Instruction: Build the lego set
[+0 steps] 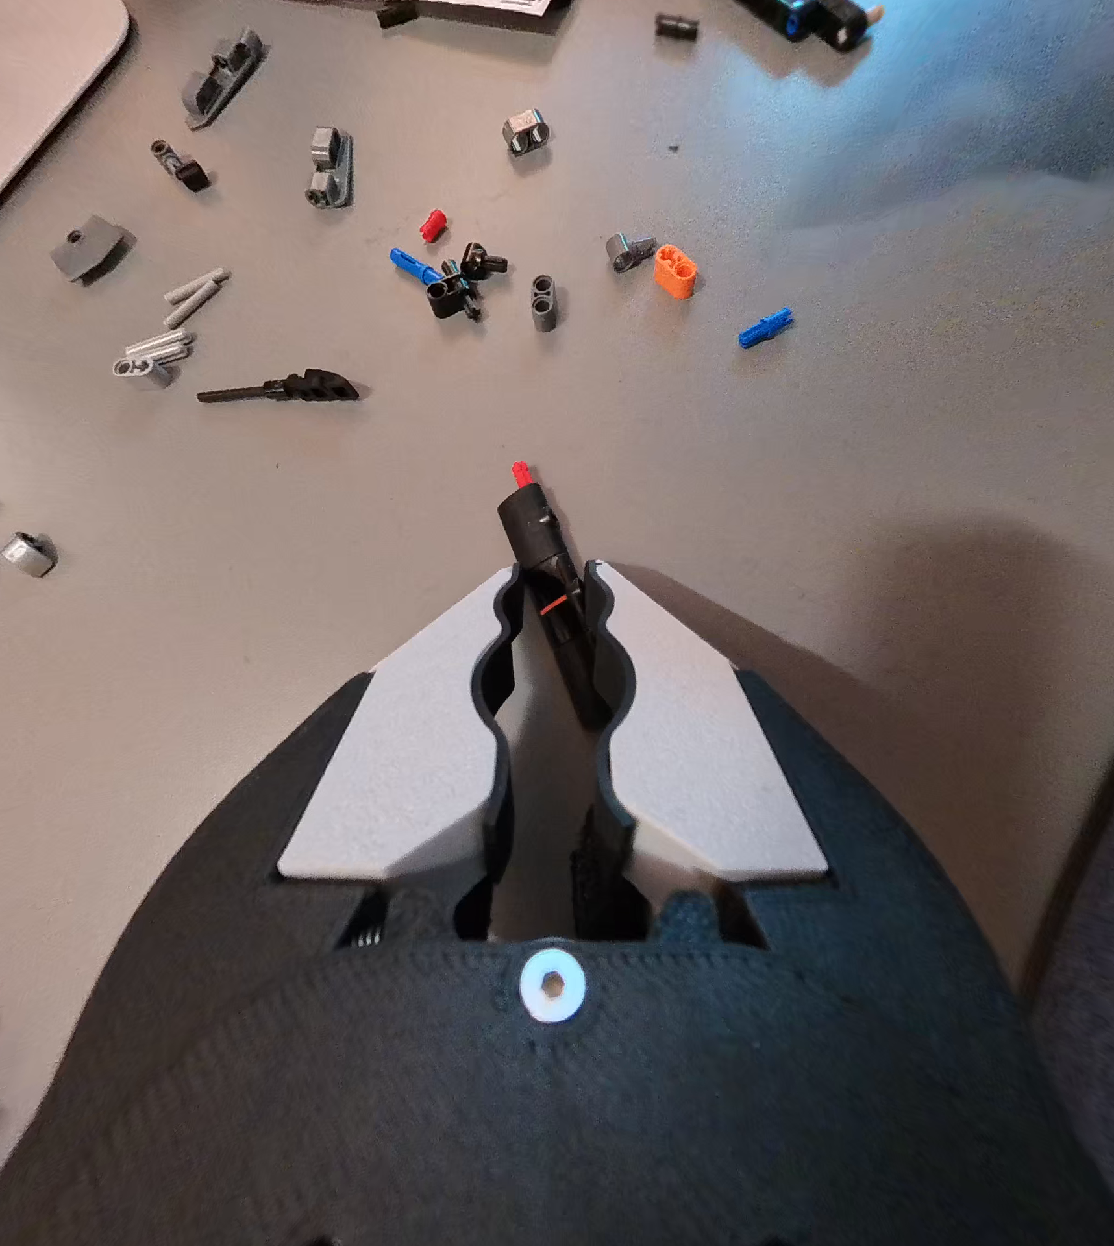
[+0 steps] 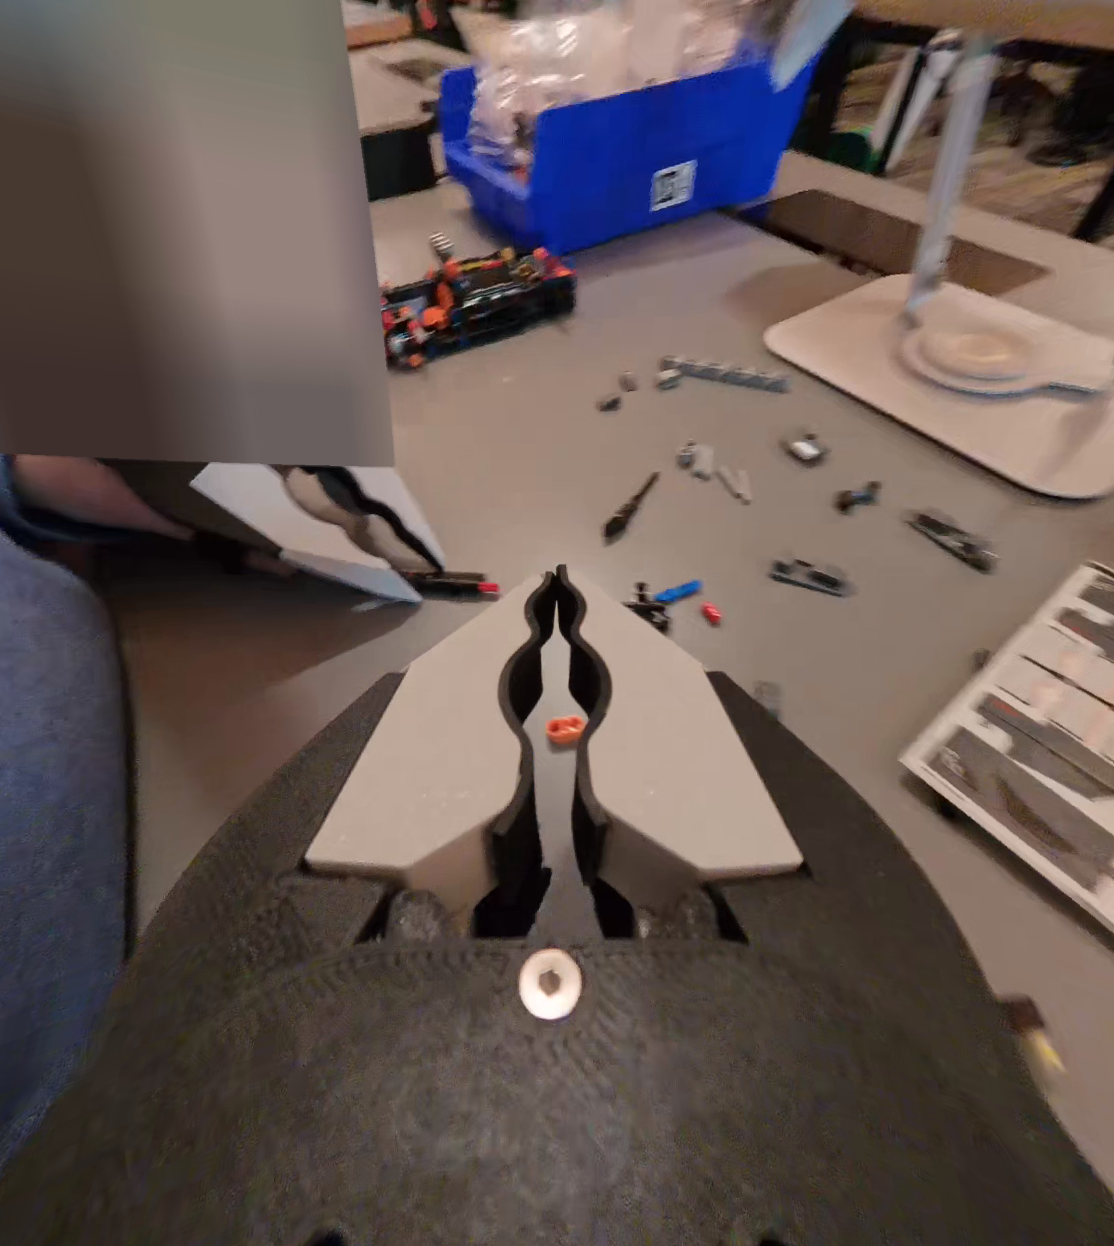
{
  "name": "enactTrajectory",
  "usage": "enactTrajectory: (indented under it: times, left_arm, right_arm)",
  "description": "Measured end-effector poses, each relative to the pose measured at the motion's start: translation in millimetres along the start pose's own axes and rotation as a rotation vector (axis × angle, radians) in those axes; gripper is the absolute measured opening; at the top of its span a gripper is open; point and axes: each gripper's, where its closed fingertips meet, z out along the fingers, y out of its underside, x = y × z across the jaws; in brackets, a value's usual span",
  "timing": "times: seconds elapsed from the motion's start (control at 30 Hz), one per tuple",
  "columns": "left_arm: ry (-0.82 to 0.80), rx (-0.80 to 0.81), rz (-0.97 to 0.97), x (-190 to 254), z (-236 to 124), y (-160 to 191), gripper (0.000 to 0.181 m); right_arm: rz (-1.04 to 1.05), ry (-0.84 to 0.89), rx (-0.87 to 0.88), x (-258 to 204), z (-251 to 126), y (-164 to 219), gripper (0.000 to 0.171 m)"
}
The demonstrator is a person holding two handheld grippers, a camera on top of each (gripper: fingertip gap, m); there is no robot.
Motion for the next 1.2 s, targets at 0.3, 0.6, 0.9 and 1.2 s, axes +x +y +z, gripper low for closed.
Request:
enactTrajectory:
  times: [0.3,0.6,0.9,1.2]
  left_arm:
    - [0.000,-0.003,-0.021,1.2,5.8,-5.4,0.015]
    - [0.025,0.000,-0.013,1.9,13.6,-12.7,0.014]
    - [0.017,0.002,-0.001,2.1,15.7,-14.6,0.014]
    - [-0.001,0.002,0.005,2.1,15.6,-14.9,0.014]
  right_arm:
    - [0.073,0.092,0.051,30.5,-65.6,4.7,0.000]
    - [0.105,0.246,0.017,22.0,-142.0,55.3,0.000]
    - [0.117,0.273,0.079,7.8,-163.3,74.1,0.000]
    - [0.155,0.163,0.034,-7.1,-135.1,75.2,0.008]
